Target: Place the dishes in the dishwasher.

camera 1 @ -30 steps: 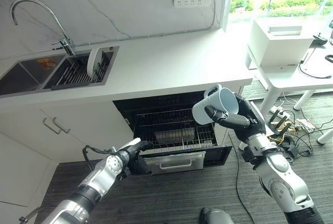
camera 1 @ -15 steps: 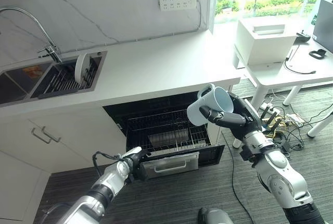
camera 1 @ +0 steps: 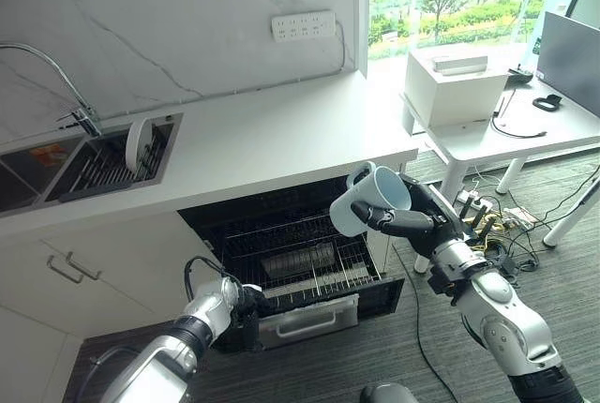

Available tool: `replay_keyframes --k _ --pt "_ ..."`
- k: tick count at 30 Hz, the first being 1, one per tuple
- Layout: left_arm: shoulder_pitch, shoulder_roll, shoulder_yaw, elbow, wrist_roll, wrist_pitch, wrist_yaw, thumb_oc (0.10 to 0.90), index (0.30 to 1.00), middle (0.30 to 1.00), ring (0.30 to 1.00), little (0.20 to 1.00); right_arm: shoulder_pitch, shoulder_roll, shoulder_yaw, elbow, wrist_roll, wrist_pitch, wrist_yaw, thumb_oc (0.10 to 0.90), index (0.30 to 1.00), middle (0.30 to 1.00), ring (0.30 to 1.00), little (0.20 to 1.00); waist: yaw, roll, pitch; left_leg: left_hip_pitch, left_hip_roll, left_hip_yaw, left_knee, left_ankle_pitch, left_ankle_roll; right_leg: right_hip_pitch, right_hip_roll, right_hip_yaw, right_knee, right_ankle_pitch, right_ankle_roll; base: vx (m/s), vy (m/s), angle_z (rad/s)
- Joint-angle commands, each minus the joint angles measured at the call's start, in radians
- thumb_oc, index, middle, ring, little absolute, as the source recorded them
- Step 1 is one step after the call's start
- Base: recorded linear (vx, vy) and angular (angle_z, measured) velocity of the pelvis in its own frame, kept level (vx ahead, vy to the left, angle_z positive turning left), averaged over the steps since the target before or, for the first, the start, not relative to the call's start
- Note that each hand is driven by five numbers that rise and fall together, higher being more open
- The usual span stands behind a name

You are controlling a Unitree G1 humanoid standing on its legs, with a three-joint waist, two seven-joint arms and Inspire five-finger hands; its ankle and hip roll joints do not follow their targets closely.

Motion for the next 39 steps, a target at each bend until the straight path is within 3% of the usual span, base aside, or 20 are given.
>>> replay_keyframes --k 1,5,9,14,15,16,17,22,26,34,36,39 --pt "0.107 0.095 -0.070 -0.111 -0.060 0.022 -0.405 0.800 0.900 0.900 0.900 0.900 -0.127 0.021 -0.051 -0.089 0.008 -0.114 0.016 0.400 0.300 0.300 0.300 0.300 0.007 -0.006 0.005 0.001 0.068 -0.036 0.027 -0.096 -0.012 0.091 -0.065 0.051 -0.086 -0.075 0.179 0.00 0.000 0.00" --pt "0.103 0.213 -0.013 -0.372 -0.102 0.076 -0.506 0.800 0.900 0.900 0.900 0.900 -0.119 0.000 -0.068 -0.076 0.012 -0.135 0.006 0.400 0.300 0.300 0.300 0.300 0.033 0.000 0.013 -0.006 0.063 -0.049 0.027 -0.094 -0.012 0.095 -0.072 0.032 -0.086 -0.075 0.178 -0.02 0.007 0.04" --pt "0.112 0.277 0.071 -0.517 -0.111 0.114 -0.451 0.800 0.900 0.900 0.900 0.900 -0.099 -0.010 -0.085 -0.080 0.016 -0.148 0.003 0.400 0.300 0.300 0.300 0.300 0.052 -0.001 0.015 -0.011 0.059 -0.063 0.027 -0.089 -0.013 0.102 -0.080 0.014 -0.086 -0.075 0.177 -0.01 -0.001 0.13" --pt "0.150 0.321 0.269 -0.634 -0.326 0.191 -0.137 0.800 0.900 0.900 0.900 0.900 -0.049 -0.017 -0.127 -0.097 0.019 -0.157 0.009 0.400 0.300 0.300 0.300 0.300 0.074 -0.005 0.019 -0.007 0.056 -0.079 0.027 -0.088 -0.017 0.121 -0.090 -0.011 -0.086 -0.082 0.177 0.01 -0.004 0.18" --pt "0.153 0.334 0.343 -0.626 -0.428 0.181 -0.010 0.800 0.900 0.900 0.900 0.900 -0.037 -0.016 -0.138 -0.094 0.016 -0.163 0.016 0.400 0.300 0.300 0.300 0.300 0.082 -0.007 0.015 -0.017 0.057 -0.082 0.027 -0.078 -0.019 0.115 -0.091 -0.015 -0.086 -0.076 0.175 0.01 -0.005 0.31" --pt "0.155 0.338 0.366 -0.623 -0.476 0.179 0.041 0.800 0.900 0.900 0.900 0.900 -0.034 -0.015 -0.142 -0.093 0.013 -0.164 0.018 0.400 0.300 0.300 0.300 0.300 0.083 -0.008 0.016 -0.011 0.057 -0.082 0.027 -0.084 -0.021 0.122 -0.093 -0.018 -0.086 -0.082 0.178 0.02 -0.005 0.25" --pt "0.170 0.341 0.452 -0.602 -0.673 0.147 0.216 0.800 0.900 0.900 0.900 0.900 -0.036 -0.017 -0.155 -0.085 0.009 -0.158 0.018 0.400 0.300 0.300 0.300 0.300 0.091 -0.012 0.016 -0.018 0.056 -0.088 0.027 -0.074 -0.023 0.119 -0.096 -0.022 -0.086 -0.077 0.174 0.04 0.005 0.18" --pt "0.219 0.247 0.559 -0.588 -0.933 0.034 0.469 0.800 0.900 0.900 0.900 0.900 -0.037 0.005 -0.149 -0.045 -0.045 -0.156 0.003 0.400 0.300 0.300 0.300 0.300 0.110 -0.023 0.011 -0.029 0.054 -0.101 0.027 -0.068 -0.025 0.118 -0.101 -0.032 -0.086 -0.079 0.168 0.01 0.002 0.01" --pt "0.283 0.070 0.606 -0.652 -1.093 -0.082 0.626 0.800 0.900 0.900 0.900 0.900 -0.038 0.026 -0.158 0.028 -0.121 -0.149 -0.011 0.400 0.300 0.300 0.300 0.300 0.127 -0.046 0.007 -0.035 0.050 -0.119 0.027 -0.069 -0.027 0.121 -0.104 -0.041 -0.086 -0.083 0.161 0.06 -0.007 0.06" --pt "0.326 -0.050 0.604 -0.735 -1.245 -0.076 0.684 0.800 0.900 0.900 0.900 0.900 -0.054 0.027 -0.171 0.140 -0.185 -0.126 -0.044 0.400 0.300 0.300 0.300 0.300 0.143 -0.071 0.021 -0.046 0.052 -0.136 0.027 -0.066 -0.032 0.111 -0.095 -0.038 -0.086 -0.079 0.155 0.09 -0.037 0.06" --pt "0.290 -0.039 0.574 -0.767 -1.218 -0.114 0.710 0.800 0.900 0.900 0.900 0.900 -0.111 0.009 -0.136 0.212 -0.250 -0.185 -0.080 0.400 0.300 0.300 0.300 0.300 0.157 -0.084 0.080 -0.098 0.052 -0.151 0.027 -0.050 -0.033 0.058 -0.088 -0.019 -0.086 -0.058 0.153 -0.21 -0.118 0.05" --pt "0.217 -0.005 0.545 -0.746 -1.253 -0.128 0.732 0.800 0.900 0.900 0.900 0.900 -0.198 -0.003 -0.094 0.270 -0.271 -0.206 -0.125 0.400 0.300 0.300 0.300 0.300 0.166 -0.088 0.130 -0.142 0.041 -0.169 0.027 -0.038 -0.029 0.013 -0.080 -0.002 -0.086 -0.040 0.151 -0.25 -0.081 -0.01"
